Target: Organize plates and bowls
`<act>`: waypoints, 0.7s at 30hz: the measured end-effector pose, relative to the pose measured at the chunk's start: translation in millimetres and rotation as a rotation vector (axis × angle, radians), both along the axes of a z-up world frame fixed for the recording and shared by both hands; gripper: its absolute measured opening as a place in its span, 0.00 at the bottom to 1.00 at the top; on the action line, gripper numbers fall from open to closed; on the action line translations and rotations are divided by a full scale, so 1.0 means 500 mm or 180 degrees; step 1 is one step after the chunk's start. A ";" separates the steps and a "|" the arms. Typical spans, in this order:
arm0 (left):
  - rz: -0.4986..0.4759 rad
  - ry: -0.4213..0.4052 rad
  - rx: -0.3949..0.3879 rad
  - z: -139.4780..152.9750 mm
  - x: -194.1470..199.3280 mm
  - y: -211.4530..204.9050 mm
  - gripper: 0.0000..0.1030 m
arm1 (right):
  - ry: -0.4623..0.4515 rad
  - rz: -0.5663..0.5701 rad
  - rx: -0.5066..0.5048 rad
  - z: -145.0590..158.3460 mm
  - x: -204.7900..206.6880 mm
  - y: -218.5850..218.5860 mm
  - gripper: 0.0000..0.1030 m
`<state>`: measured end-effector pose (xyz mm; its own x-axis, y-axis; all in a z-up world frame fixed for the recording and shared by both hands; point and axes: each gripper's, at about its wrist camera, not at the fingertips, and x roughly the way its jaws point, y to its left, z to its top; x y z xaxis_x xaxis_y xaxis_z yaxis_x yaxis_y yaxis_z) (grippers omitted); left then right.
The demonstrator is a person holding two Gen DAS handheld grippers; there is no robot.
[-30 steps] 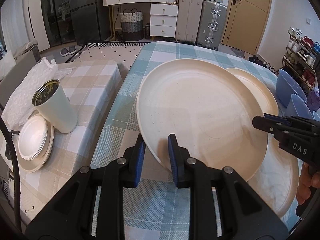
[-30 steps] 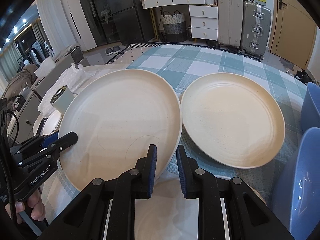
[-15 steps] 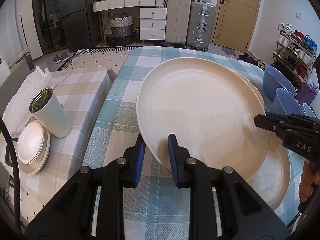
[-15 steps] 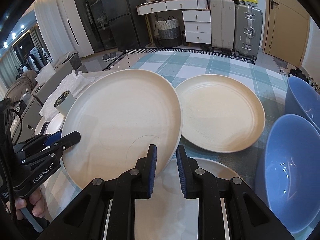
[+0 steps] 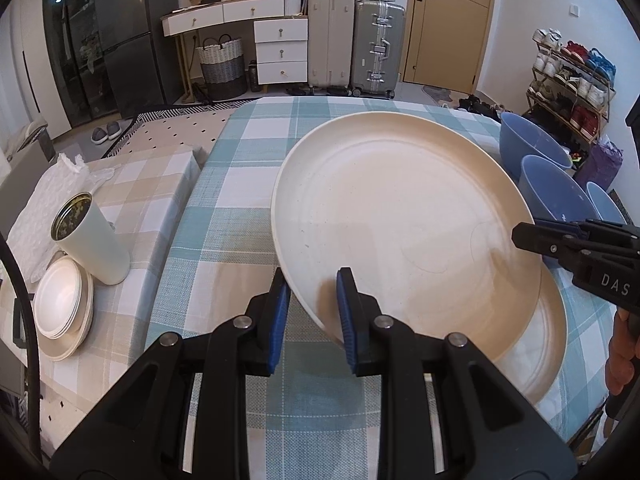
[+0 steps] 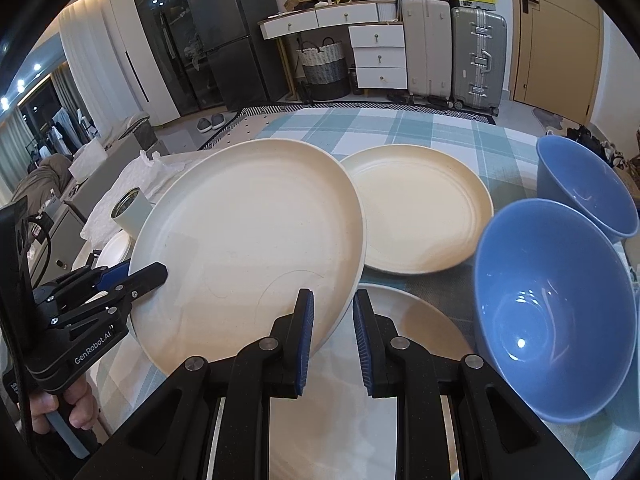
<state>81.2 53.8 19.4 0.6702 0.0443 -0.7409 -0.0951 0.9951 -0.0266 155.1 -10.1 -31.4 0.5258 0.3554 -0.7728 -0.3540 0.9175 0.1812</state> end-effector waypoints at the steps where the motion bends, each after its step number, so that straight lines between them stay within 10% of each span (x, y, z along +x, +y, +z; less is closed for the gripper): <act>1: -0.0023 0.0004 0.0009 0.000 -0.001 -0.005 0.20 | 0.0001 -0.0014 0.0002 0.001 -0.005 -0.005 0.20; 21: -0.0323 0.0059 0.0158 -0.003 -0.021 -0.066 0.22 | -0.0018 -0.0151 0.0049 0.005 -0.080 -0.080 0.20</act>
<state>70.7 20.9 17.8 0.6593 0.0138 -0.7518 0.0063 0.9997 0.0239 115.0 -50.0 -28.8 0.5468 0.3418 -0.7643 -0.3112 0.9305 0.1934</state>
